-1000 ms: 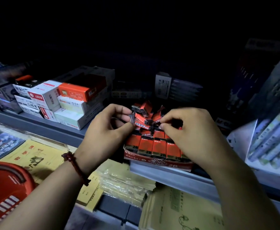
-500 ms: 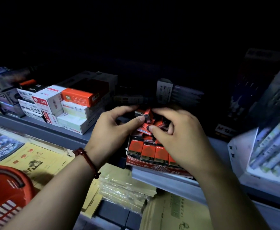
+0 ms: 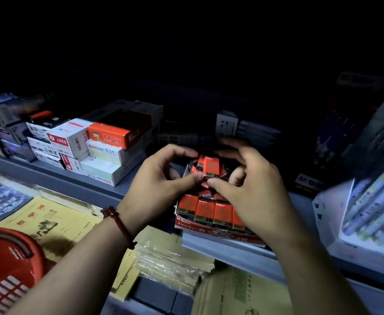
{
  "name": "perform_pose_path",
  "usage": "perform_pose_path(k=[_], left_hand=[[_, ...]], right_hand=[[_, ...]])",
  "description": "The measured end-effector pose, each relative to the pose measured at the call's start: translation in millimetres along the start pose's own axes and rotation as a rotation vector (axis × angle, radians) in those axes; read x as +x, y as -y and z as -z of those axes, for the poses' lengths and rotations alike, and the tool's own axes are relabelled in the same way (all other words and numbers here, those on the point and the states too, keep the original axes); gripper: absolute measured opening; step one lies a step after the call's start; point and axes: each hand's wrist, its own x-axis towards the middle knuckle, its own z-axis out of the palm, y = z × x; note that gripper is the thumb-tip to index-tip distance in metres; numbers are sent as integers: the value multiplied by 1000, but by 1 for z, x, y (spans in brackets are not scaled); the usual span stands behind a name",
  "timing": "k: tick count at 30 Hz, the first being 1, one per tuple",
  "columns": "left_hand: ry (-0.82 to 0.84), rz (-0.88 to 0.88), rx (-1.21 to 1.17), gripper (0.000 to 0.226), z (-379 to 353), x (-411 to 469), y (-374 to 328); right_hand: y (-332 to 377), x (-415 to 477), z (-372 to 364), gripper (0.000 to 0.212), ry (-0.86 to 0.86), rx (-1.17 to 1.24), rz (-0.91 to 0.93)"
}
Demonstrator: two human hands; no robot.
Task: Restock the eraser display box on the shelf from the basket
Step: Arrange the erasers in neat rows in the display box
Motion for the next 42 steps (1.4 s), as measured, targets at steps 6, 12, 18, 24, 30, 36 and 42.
perform_pose_path(k=[6,12,18,24,30,36,42], left_hand=[[-126,-115,71,21,-4,-4,-1],[-30,-125,126,19,-8,-9,-17],[54,-111,102,17,-14,-15,-22],[-124,-174,213,4,-14,-8,-15],[-99,-115,371,46,-13,2,-13],[68,-23,115,47,-13,11,-4],[28,22,-71,41,-8,11,-1]], right_hand=[[1,-2,3,68,-11,12,31],[5,-4,15,52,30,-7,122],[-3,-6,30,24,37,254,31],[-8,-5,26,14,-122,215,-67],[-13,-7,16,15,-57,62,-80],[-9,-6,18,19,5,-6,-70],[-9,-5,20,13,101,-109,-80]])
